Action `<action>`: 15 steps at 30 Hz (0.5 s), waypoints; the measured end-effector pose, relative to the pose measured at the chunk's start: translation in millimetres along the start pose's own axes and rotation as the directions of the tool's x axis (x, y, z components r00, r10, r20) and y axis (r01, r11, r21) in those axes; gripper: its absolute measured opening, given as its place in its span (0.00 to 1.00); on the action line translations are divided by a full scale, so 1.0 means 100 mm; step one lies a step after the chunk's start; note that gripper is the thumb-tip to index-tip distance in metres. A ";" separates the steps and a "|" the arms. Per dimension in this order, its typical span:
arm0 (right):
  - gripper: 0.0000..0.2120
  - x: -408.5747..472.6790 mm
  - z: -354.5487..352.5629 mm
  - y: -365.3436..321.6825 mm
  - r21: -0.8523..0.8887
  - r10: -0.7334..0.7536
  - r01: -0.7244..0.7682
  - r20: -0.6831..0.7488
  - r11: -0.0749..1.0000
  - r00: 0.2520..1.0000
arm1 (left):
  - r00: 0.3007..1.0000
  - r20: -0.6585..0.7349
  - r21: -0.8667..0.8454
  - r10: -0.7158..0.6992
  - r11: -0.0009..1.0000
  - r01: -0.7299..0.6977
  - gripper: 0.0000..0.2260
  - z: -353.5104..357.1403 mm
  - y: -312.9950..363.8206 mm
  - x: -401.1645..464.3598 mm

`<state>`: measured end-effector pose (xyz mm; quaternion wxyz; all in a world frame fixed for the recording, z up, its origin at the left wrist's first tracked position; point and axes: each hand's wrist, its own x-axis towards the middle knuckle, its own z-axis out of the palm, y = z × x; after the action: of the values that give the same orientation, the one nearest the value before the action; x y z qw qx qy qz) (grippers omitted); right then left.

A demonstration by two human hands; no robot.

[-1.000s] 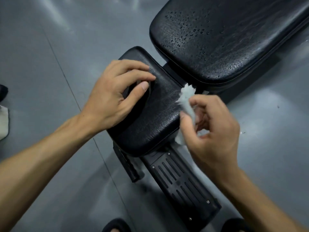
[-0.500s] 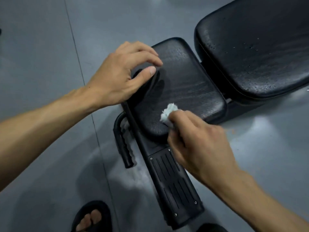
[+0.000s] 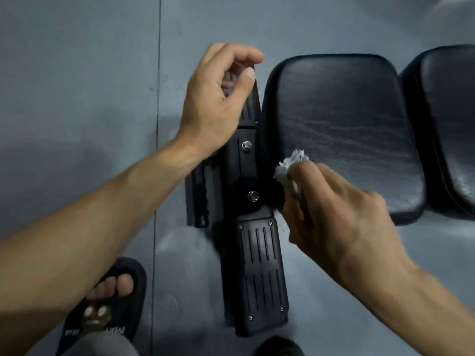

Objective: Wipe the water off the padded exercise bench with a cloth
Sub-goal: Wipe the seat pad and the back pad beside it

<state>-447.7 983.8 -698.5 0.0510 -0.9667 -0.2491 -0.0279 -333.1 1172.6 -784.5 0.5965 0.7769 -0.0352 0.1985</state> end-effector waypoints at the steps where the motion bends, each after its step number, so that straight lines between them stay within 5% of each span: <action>1: 0.06 0.02 -0.03 0.00 -0.012 -0.029 0.030 0.024 0.999 0.999 | 0.999 -0.013 -0.025 -0.034 0.999 0.034 0.09 -0.01 -0.06 0.00; 7: 0.10 0.42 -0.07 -0.06 -0.129 -0.443 0.482 0.242 0.867 0.863 | 0.968 -0.093 -0.201 -0.233 0.957 0.211 0.08 -0.13 -0.37 0.08; 11: 0.15 0.71 0.09 -0.11 -0.138 -0.498 0.619 0.472 0.773 0.727 | 0.947 -0.065 -0.264 -0.315 0.921 0.288 0.07 -0.15 -0.51 0.02; 15: 0.12 0.83 0.11 -0.19 -0.076 -0.452 0.728 0.738 0.681 0.500 | 0.929 -0.042 -0.319 -0.368 0.886 0.336 0.07 -0.09 -0.61 -0.08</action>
<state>-383.6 1041.3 -701.3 -0.2422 -0.7490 -0.5610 0.2562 -324.9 1197.5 -840.4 0.7368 0.6572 0.1064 0.1181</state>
